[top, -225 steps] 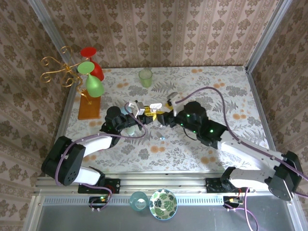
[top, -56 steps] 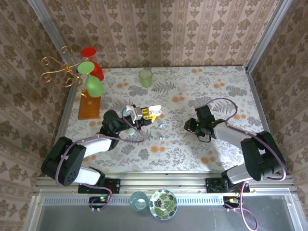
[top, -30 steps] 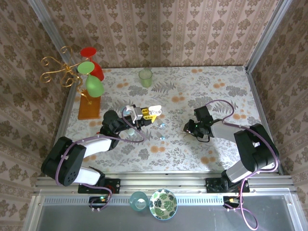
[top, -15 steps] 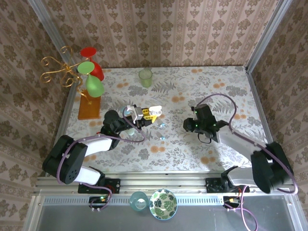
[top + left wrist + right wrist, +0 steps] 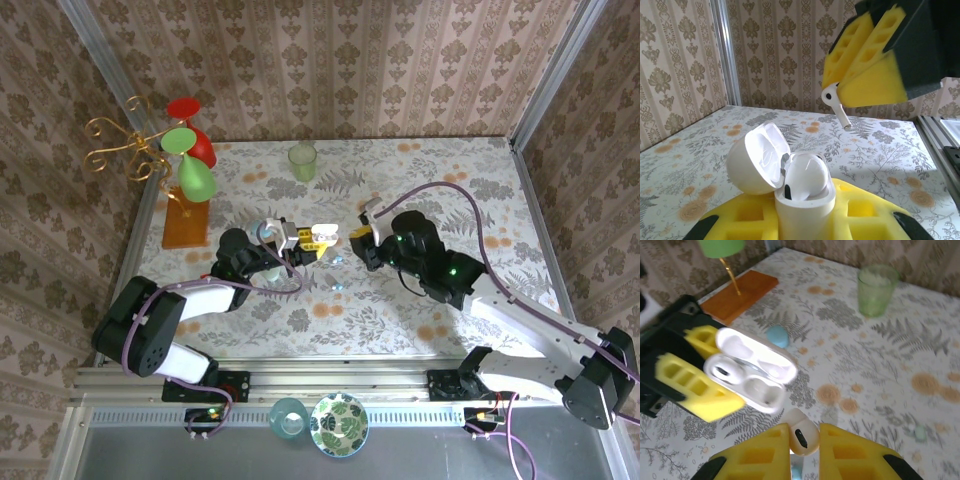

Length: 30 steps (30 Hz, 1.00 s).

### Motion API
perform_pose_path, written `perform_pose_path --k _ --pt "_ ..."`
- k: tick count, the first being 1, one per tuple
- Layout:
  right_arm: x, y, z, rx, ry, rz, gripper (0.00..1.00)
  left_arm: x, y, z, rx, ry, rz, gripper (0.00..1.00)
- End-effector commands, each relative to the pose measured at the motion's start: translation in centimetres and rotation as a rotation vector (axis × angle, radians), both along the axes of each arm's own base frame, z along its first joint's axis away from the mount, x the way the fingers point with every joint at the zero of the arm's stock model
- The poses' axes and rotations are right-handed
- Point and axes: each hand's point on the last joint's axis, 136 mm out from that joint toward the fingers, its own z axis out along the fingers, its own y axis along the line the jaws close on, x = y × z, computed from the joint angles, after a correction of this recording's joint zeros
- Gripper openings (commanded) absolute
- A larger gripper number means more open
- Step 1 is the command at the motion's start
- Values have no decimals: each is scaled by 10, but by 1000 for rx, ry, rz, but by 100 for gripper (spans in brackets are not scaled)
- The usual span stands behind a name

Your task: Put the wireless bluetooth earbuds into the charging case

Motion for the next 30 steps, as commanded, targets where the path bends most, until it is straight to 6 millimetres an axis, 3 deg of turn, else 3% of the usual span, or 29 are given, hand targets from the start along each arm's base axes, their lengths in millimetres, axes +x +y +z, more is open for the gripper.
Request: perform_pose_path --k 1,8,25,30 --pt "6 20 23 -56 -152 76 16 -5 -4 13 -23 -15 -49 0" --pt "15 36 23 -102 -183 106 16 -10 -2 15 -20 -20 -53 0" --pt "18 26 2 -181 -203 74 16 -15 -1 26 -40 -26 -65 0" --pt "11 24 -1 -199 -212 104 17 -11 0 30 -50 -11 -42 0"
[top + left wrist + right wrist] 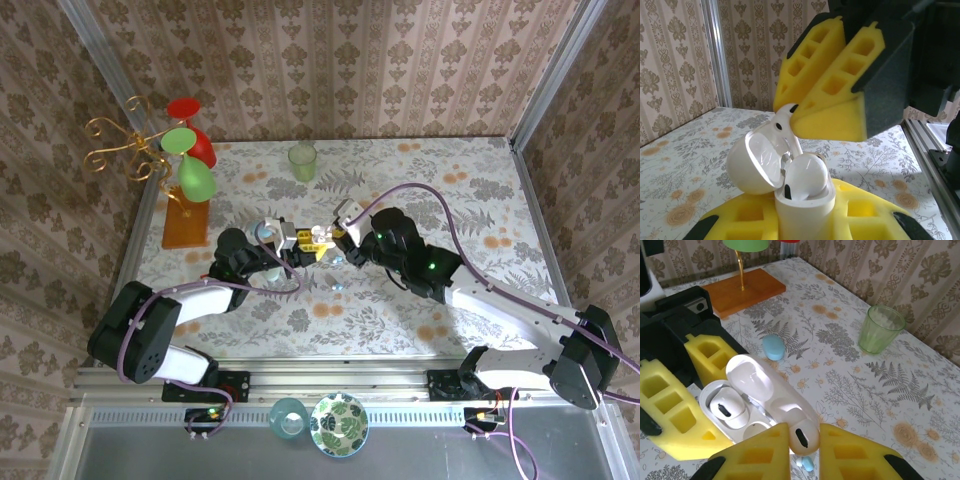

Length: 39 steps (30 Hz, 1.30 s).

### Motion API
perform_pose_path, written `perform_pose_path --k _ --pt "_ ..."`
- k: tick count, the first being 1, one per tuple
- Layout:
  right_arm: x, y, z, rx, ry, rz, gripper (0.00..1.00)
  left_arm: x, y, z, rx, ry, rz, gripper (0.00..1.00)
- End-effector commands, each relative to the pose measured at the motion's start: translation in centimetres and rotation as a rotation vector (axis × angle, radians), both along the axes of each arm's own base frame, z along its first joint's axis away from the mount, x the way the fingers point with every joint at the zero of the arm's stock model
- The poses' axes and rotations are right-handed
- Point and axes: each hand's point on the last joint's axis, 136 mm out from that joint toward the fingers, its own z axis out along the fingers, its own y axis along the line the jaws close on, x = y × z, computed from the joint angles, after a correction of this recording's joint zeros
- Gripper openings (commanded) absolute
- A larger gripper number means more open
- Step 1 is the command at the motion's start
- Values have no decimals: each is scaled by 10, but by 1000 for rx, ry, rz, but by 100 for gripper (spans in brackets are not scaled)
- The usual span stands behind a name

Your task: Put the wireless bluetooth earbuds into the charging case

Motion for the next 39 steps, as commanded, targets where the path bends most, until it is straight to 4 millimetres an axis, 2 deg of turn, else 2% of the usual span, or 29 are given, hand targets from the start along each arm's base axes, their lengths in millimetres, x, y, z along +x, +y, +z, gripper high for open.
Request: perform_pose_path --k 1,9,18,29,32,39 --pt "-5 -4 0 -28 -35 11 17 -2 -1 23 -43 -32 -9 0" --pt "-11 -6 -6 -76 -54 50 19 -2 -2 25 -46 -30 -13 0" --pt "-9 -3 -13 -169 -81 67 21 -4 -3 26 -45 -38 -23 0" --pt "-17 10 -13 -163 -69 156 23 -4 -5 24 -42 -35 -32 0" --pt "-19 9 -15 -179 -61 168 27 -4 -5 24 -43 -33 -27 0" --pt "-23 -1 1 -152 -96 144 52 -1 -4 24 -42 -34 -20 0"
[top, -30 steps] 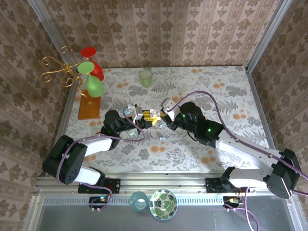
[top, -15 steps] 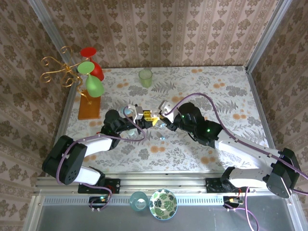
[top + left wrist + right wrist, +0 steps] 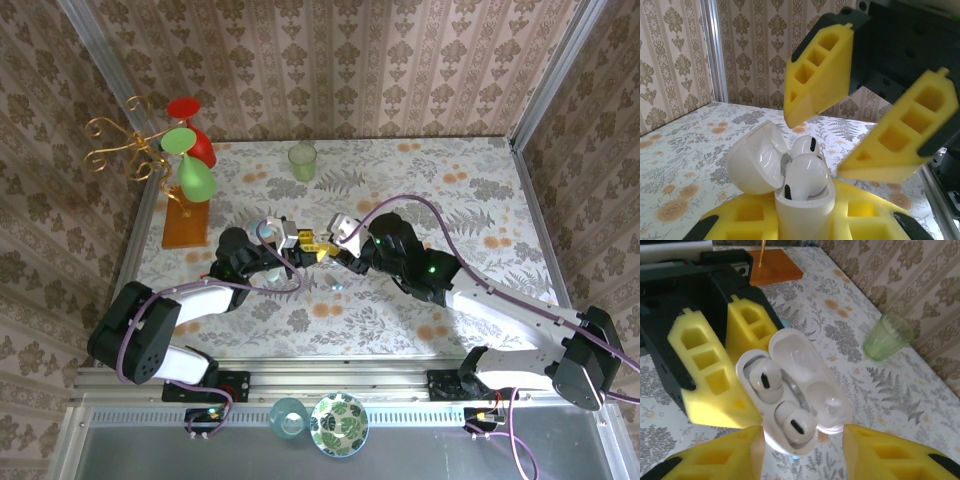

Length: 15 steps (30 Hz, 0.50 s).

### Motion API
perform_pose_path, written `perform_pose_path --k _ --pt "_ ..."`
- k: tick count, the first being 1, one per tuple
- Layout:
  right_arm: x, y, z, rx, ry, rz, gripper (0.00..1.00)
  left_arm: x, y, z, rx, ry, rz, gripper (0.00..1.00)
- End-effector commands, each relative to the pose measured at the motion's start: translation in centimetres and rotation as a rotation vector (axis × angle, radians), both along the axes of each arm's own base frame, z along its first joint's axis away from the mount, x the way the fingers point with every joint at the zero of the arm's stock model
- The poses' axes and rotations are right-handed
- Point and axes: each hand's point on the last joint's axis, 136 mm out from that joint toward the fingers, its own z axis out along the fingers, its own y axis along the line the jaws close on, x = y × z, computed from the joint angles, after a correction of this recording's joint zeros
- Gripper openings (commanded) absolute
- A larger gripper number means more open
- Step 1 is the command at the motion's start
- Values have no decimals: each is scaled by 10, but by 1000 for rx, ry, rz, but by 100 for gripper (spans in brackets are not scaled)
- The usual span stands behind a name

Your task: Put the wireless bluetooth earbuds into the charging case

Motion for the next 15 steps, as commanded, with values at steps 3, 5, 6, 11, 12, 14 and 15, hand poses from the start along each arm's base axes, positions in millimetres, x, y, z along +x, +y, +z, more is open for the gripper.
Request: perform_pose_path --k 3,5,6,11,12,14,15 --pt "-9 -12 22 60 -16 3 57 1 0 24 -47 -71 -7 0" --pt "-9 -17 31 138 0 -6 60 1 1 23 -46 -76 -9 0" --pt "-8 -19 37 197 19 -18 62 0 1 22 -43 -79 -14 0" --pt "15 -34 62 489 223 -193 67 -5 0 20 -34 -126 -45 0" --pt "19 -35 62 531 295 -233 67 -6 0 19 -35 -130 -48 0" --pt "24 -32 58 561 411 -264 67 -7 0 20 -34 -137 -53 0" --pt "24 -27 57 559 457 -254 68 -8 0 19 -34 -138 -53 0"
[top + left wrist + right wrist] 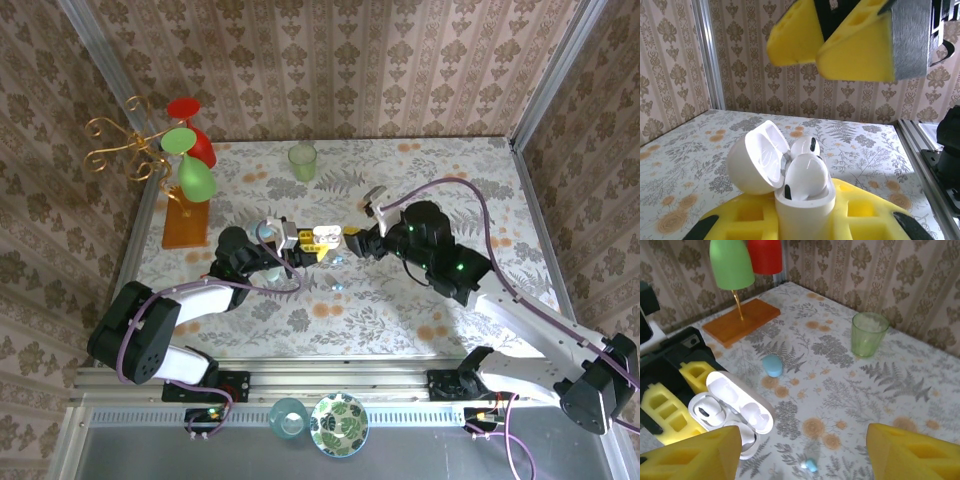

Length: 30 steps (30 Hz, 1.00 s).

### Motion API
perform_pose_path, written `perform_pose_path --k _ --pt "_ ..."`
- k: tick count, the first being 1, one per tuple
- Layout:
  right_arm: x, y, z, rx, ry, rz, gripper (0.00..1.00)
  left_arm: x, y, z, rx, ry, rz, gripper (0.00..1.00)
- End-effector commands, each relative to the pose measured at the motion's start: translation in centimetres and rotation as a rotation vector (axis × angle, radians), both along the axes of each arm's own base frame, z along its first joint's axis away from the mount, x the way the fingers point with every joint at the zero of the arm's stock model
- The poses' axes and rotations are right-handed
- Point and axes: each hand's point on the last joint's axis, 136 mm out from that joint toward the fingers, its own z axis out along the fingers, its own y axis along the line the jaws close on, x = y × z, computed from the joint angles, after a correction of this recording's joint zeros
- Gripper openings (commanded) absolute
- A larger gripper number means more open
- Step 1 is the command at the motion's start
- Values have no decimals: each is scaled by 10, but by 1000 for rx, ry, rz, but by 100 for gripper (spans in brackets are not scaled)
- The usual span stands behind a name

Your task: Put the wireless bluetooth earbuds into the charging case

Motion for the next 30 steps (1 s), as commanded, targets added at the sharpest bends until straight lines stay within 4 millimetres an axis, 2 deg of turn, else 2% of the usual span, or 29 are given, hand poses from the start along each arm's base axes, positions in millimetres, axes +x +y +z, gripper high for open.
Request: perform_pose_path --k 1,9,11,12,16,22,26,30 --pt "7 17 13 190 266 -15 68 -4 0 14 -26 -93 -30 0" --pt "16 26 -10 153 509 -40 70 -5 3 9 -25 -93 -21 0" --pt "13 29 -14 147 559 -27 71 -5 3 10 -26 -97 -22 0" --pt "15 33 -25 130 597 -24 71 -5 3 10 -27 -100 -22 0" --pt "5 39 -39 104 688 13 72 -6 4 9 -27 -101 -23 0" --pt "-4 31 -43 80 700 22 73 0 5 10 -33 -84 9 0" --pt "-17 34 -46 73 698 103 77 4 6 13 -42 -67 29 0" --pt "-19 31 -43 72 656 122 80 4 6 13 -42 -62 28 0"
